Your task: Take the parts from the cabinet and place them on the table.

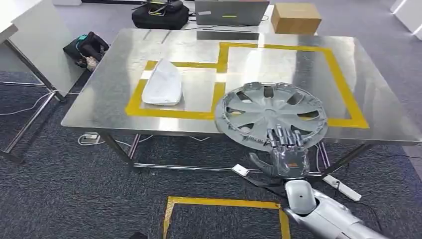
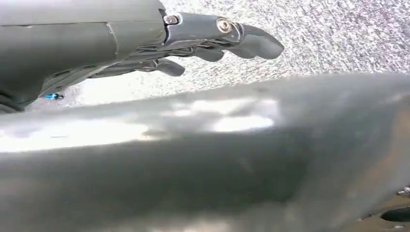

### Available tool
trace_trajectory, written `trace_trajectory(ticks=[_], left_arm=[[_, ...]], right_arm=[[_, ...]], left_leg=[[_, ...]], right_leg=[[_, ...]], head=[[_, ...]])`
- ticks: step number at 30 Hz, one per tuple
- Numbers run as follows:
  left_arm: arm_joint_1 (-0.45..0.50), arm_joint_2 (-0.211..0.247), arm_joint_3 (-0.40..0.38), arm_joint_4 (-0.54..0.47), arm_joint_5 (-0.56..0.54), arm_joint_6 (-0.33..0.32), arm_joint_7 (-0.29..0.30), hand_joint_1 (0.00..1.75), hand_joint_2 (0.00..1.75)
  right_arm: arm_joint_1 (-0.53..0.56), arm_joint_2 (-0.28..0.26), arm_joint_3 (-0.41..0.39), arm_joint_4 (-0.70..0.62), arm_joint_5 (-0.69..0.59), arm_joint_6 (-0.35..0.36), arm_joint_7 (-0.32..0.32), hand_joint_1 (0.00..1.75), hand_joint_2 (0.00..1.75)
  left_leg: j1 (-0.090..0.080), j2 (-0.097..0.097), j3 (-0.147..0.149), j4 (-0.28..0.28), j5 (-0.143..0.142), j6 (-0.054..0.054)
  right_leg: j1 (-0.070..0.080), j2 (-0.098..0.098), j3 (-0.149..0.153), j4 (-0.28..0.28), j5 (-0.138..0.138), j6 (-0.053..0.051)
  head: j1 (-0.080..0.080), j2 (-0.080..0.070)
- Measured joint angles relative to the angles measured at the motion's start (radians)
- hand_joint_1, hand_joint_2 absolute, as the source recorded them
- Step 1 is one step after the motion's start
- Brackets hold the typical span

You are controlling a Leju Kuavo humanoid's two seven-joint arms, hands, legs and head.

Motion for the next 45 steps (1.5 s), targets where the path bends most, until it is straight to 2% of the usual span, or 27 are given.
trace_trajectory(ticks=[13,16,17,18,19,21,22,23,24,25,26,27,28,29,32,33,34,35,36,37,38,39,40,42,43,44,45], left_arm=[[-0.002,0.0,0.005,0.0,0.004,0.004,-0.027,0.0,0.0],[-0.002,0.001,0.006,0.0,0.005,0.004,-0.027,0.0,0.0],[-0.002,0.0,0.006,0.0,0.005,0.004,-0.027,0.0,0.0],[-0.003,0.0,0.006,0.0,0.005,0.004,-0.027,0.0,0.0],[-0.003,0.0,0.007,0.0,0.008,0.004,-0.027,0.0,0.0],[-0.004,-0.001,0.009,0.0,0.009,0.004,-0.027,0.0,0.0],[-0.004,-0.001,0.01,0.0,0.009,0.004,-0.027,0.0,0.0],[-0.004,0.0,0.011,0.0,0.009,0.004,-0.027,0.0,0.0],[-0.003,0.0,0.012,0.0,0.009,0.004,-0.027,0.0,0.0],[-0.003,-0.001,0.013,0.0,0.009,0.004,-0.027,0.0,0.0],[-0.004,-0.002,0.013,0.0,0.009,0.004,-0.027,0.0,0.0],[-0.005,-0.001,0.014,0.0,0.009,0.004,-0.027,0.0,0.0],[-0.006,0.003,0.014,-0.001,0.009,0.004,-0.027,0.0,0.0],[-0.005,0.001,0.014,-0.001,0.009,0.004,-0.027,0.0,0.0],[-0.001,0.002,0.017,-0.001,0.009,0.004,-0.027,0.0,0.0],[-0.001,0.002,0.018,-0.001,0.009,0.004,-0.027,0.0,0.0],[-0.002,0.002,0.018,-0.001,0.009,0.004,-0.027,0.0,0.0],[-0.003,0.001,0.018,-0.001,0.007,0.004,-0.027,0.0,0.0],[-0.003,0.001,0.018,-0.001,0.003,0.004,-0.027,0.0,0.0],[-0.003,0.001,0.018,-0.001,0.002,0.004,-0.027,0.0,0.0],[-0.003,0.001,0.018,-0.001,0.002,0.004,-0.027,0.0,0.0],[-0.003,0.001,0.017,-0.001,0.001,0.004,-0.027,0.0,0.0],[-0.003,0.001,0.017,-0.001,0.001,0.005,-0.028,0.0,0.0],[-0.004,0.002,0.018,-0.001,0.001,0.006,-0.03,0.0,0.0],[-0.006,0.003,0.018,-0.001,0.001,0.007,-0.031,0.0,0.0],[-0.007,0.002,0.018,-0.001,0.001,0.007,-0.031,0.0,0.0],[-0.008,0.002,0.018,-0.001,0.001,0.007,-0.031,0.0,0.0]], right_arm=[[-0.007,-0.008,0.012,-0.003,0.0,0.0,0.0,0.0,0.0],[-0.008,-0.008,0.015,-0.003,0.0,0.0,0.0,0.0,0.0],[-0.008,-0.008,0.015,-0.003,0.0,0.0,0.0,0.0,0.0],[-0.006,-0.012,0.015,-0.003,-0.001,0.0,0.0,0.0,0.0],[-0.006,-0.012,0.016,-0.003,-0.001,0.0,0.0,0.0,0.0],[-0.003,-0.013,0.019,-0.003,-0.001,0.0,0.0,0.0,0.0],[0.0,-0.014,0.02,-0.003,-0.001,0.0,0.0,0.0,0.0],[0.001,-0.014,0.021,-0.003,-0.001,0.0,0.0,0.0,0.0],[0.001,-0.014,0.021,-0.003,-0.001,0.0,0.0,0.0,0.0],[0.0,-0.014,0.021,-0.003,-0.001,0.0,0.0,0.0,0.0],[-0.001,-0.014,0.021,-0.003,-0.001,0.0,0.0,0.0,0.0],[-0.003,-0.014,0.021,-0.003,-0.001,0.0,0.0,0.0,0.0],[-0.004,-0.014,0.021,-0.004,-0.001,0.0,0.0,0.0,0.0],[-0.004,-0.014,0.021,-0.008,-0.001,0.0,0.0,0.0,0.0],[-0.001,-0.014,0.022,-0.008,-0.002,0.0,0.0,0.0,0.0],[-0.004,-0.014,0.023,-0.008,-0.002,0.0,0.0,0.0,0.0],[-0.004,-0.014,0.022,-0.009,-0.002,0.0,0.0,0.0,0.0],[-0.004,-0.014,0.022,-0.009,-0.001,0.0,0.0,0.0,0.0],[-0.003,-0.014,0.023,-0.009,-0.002,0.0,0.0,0.0,0.0],[-0.002,-0.014,0.023,-0.009,-0.001,0.0,0.0,0.0,0.0],[-0.002,-0.014,0.023,-0.009,-0.001,0.0,0.0,0.0,0.0],[-0.001,-0.014,0.023,-0.009,-0.001,0.0,0.0,0.0,0.0],[-0.001,-0.014,0.023,-0.009,-0.001,0.0,0.0,0.0,0.0],[-0.001,-0.014,0.022,-0.01,-0.001,-0.001,0.0,0.0,0.0],[0.0,-0.014,0.022,-0.011,-0.001,-0.001,0.0,0.0,0.0],[-0.002,-0.015,0.022,-0.011,-0.002,-0.001,0.0,0.0,0.0],[-0.001,-0.015,0.022,-0.011,-0.001,-0.001,0.0,0.0,0.0]], left_leg=[[0.001,0.0,-0.01,0.001,0.006,-0.007],[-0.005,0.0,-0.013,0.005,0.015,0.007],[0.001,0.001,-0.013,-0.008,0.029,0.011],[0.007,0.008,-0.01,-0.017,0.038,0.013],[0.009,0.008,-0.014,-0.019,0.042,0.016],[0.009,0.008,-0.026,-0.017,0.049,0.017],[0.01,0.008,-0.033,-0.016,0.054,0.015],[0.011,0.008,-0.042,-0.014,0.058,0.011],[0.013,0.008,-0.05,-0.011,0.063,0.005],[0.017,0.008,-0.059,-0.008,0.067,0.0],[0.023,0.008,-0.066,-0.001,0.07,-0.006],[0.025,0.008,-0.074,0.008,0.072,-0.015],[0.018,0.006,-0.082,0.011,0.076,-0.024],[0.018,0.004,-0.086,0.017,0.081,-0.03],[0.022,0.003,-0.095,0.006,0.102,-0.047],[0.025,0.004,-0.102,0.012,0.087,-0.052],[0.024,0.005,-0.117,0.045,0.045,-0.054],[0.023,0.005,-0.142,0.116,-0.009,-0.056],[0.023,0.005,-0.172,0.205,-0.061,-0.056],[0.023,0.005,-0.194,0.278,-0.098,-0.055],[0.023,0.005,-0.2,0.315,-0.113,-0.053],[0.021,0.005,-0.184,0.308,-0.107,-0.049],[0.019,0.005,-0.148,0.264,-0.087,-0.043],[0.008,0.005,-0.025,0.088,-0.026,-0.021],[0.001,0.006,0.014,0.027,-0.03,-0.008],[0.003,0.006,0.017,0.01,-0.028,-0.01],[0.0,0.003,0.01,0.014,-0.024,-0.012]], right_leg=[[0.0,0.001,-0.011,0.003,0.004,0.005],[-0.006,0.0,-0.011,-0.002,0.017,0.018],[-0.002,0.003,-0.012,-0.002,0.023,0.024],[-0.003,0.004,-0.029,0.011,-0.007,0.024],[-0.002,0.004,-0.045,0.063,-0.06,0.024],[-0.006,0.003,-0.098,0.233,-0.156,0.028],[-0.006,0.003,-0.116,0.3,-0.187,0.03],[-0.008,0.003,-0.116,0.327,-0.196,0.033],[-0.012,0.002,-0.086,0.297,-0.183,0.037],[-0.015,0.002,-0.038,0.229,-0.157,0.04],[-0.02,0.0,0.028,0.13,-0.125,0.045],[-0.026,0.002,0.082,0.043,-0.122,0.057],[-0.017,0.014,0.086,0.042,-0.134,0.057],[-0.02,0.016,0.08,0.042,-0.12,0.033],[-0.016,0.017,0.057,0.054,-0.105,0.005],[-0.018,0.016,0.05,0.052,-0.096,-0.009],[-0.017,0.016,0.041,0.052,-0.093,-0.016],[-0.016,0.016,0.031,0.052,-0.086,-0.024],[-0.013,0.014,0.021,0.052,-0.078,-0.027],[-0.011,0.012,0.01,0.052,-0.07,-0.029],[-0.008,0.011,-0.001,0.052,-0.062,-0.028],[-0.007,0.011,-0.011,0.052,-0.054,-0.028],[-0.005,0.011,-0.019,0.052,-0.047,-0.027],[-0.004,0.011,-0.029,0.05,-0.033,-0.023],[-0.005,0.009,-0.033,0.051,-0.028,-0.019],[0.001,0.007,-0.039,0.054,-0.021,-0.013],[-0.002,0.005,-0.042,0.051,-0.012,-0.006]], head=[[0.0,0.0],[0.0,0.0],[-0.001,0.0],[0.0,0.0],[0.006,0.0],[0.005,0.0],[0.006,0.0],[0.006,0.0],[0.006,0.0],[0.005,0.0],[0.005,0.0],[0.006,0.0],[0.007,0.0],[0.003,0.0],[0.002,0.0],[0.0,0.0],[-0.001,0.0],[-0.005,0.0],[-0.005,0.0],[-0.005,0.0],[-0.005,0.0],[-0.004,0.0],[-0.005,0.0],[-0.005,0.0],[-0.004,0.0],[-0.003,0.0],[-0.004,0.0]])
